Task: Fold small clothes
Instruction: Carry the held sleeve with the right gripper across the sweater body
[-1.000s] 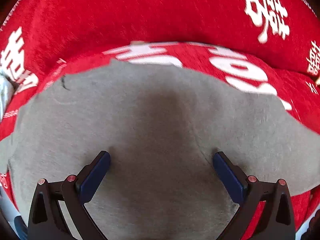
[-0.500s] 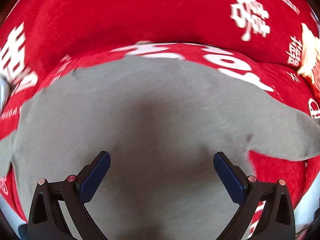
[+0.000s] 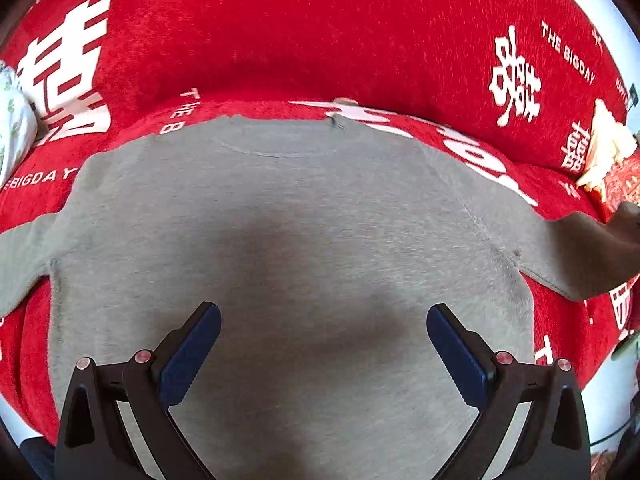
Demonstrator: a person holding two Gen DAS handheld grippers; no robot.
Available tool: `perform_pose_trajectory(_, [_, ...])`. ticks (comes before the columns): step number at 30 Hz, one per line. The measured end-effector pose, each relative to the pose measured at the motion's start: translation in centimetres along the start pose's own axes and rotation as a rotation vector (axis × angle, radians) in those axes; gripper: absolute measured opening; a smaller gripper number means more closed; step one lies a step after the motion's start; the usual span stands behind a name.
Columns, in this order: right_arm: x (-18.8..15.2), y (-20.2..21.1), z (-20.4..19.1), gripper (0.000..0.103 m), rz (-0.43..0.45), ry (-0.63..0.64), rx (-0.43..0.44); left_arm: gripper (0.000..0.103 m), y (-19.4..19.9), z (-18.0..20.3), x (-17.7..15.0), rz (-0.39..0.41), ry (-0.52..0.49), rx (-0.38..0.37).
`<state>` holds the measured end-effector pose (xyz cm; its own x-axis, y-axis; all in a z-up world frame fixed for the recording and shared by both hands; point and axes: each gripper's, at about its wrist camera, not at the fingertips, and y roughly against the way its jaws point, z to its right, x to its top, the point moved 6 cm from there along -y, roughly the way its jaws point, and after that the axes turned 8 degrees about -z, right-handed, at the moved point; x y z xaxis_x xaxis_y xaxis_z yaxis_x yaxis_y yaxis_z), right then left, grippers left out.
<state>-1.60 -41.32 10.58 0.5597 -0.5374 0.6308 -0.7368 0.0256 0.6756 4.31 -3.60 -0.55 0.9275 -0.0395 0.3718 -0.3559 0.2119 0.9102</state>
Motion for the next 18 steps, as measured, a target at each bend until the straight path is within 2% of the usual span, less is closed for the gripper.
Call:
perform_pose_trajectory(9, [-2.4, -2.2, -8.7, 0.007, -0.061, 0.063, 0.069, 0.103, 0.8, -5.8, -1.2, 0.023, 0.051, -0.008])
perform_pose_trajectory(18, [-4.3, -3.2, -16.8, 0.007, -0.078, 0.147, 0.106, 0.103, 0.8, -11.0, -2.5, 0.012, 0.143, 0.0])
